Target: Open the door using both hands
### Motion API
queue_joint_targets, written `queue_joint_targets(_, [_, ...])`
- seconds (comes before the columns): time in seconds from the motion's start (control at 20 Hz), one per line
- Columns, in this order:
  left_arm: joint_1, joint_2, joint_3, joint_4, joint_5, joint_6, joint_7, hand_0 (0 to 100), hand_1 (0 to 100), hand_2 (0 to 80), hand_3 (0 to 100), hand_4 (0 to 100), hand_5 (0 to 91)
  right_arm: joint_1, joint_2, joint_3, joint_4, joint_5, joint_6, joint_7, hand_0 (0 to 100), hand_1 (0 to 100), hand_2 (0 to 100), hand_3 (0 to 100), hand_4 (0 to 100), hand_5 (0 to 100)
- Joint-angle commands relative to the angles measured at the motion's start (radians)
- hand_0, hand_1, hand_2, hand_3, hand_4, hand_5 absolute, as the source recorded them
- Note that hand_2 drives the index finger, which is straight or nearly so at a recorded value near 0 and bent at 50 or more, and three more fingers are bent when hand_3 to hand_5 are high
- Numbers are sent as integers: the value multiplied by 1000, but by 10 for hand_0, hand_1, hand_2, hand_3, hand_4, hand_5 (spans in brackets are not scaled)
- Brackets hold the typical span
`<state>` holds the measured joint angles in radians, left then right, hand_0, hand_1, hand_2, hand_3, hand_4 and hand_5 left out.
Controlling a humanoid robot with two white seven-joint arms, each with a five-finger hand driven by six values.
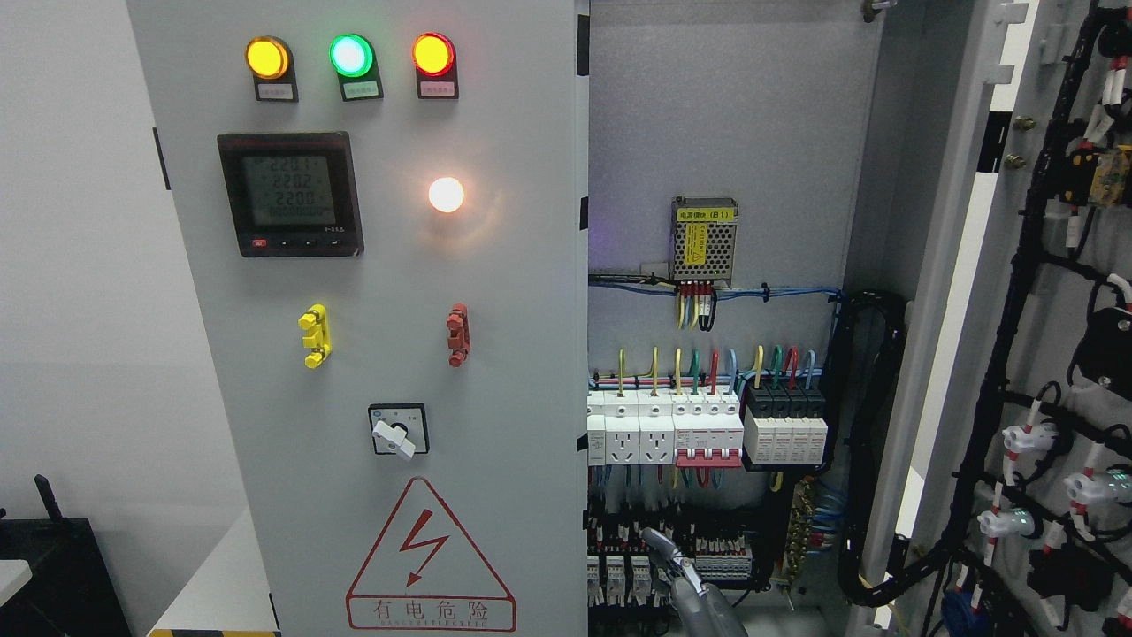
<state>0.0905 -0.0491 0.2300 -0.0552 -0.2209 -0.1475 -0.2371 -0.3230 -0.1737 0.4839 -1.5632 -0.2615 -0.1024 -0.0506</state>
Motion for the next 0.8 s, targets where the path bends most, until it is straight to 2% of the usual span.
queue_joint_targets(0.0, [0, 0, 0, 0, 0, 0, -2, 0, 0, 0, 0, 31, 0, -33, 3, 42, 78, -2, 0, 20, 106, 0, 0, 0, 0, 0])
queue_joint_targets(0.35, [-1, 0, 0, 0, 0, 0, -2, 0, 0, 0, 0, 31, 0, -82, 16, 50, 124, -11, 1, 20, 106, 0, 0, 0, 0, 0])
queue_joint_targets(0.75, [-1, 0, 0, 0, 0, 0, -2, 0, 0, 0, 0, 31, 0, -133, 14, 52, 178, -53, 15, 20, 106, 0, 0, 0, 0, 0])
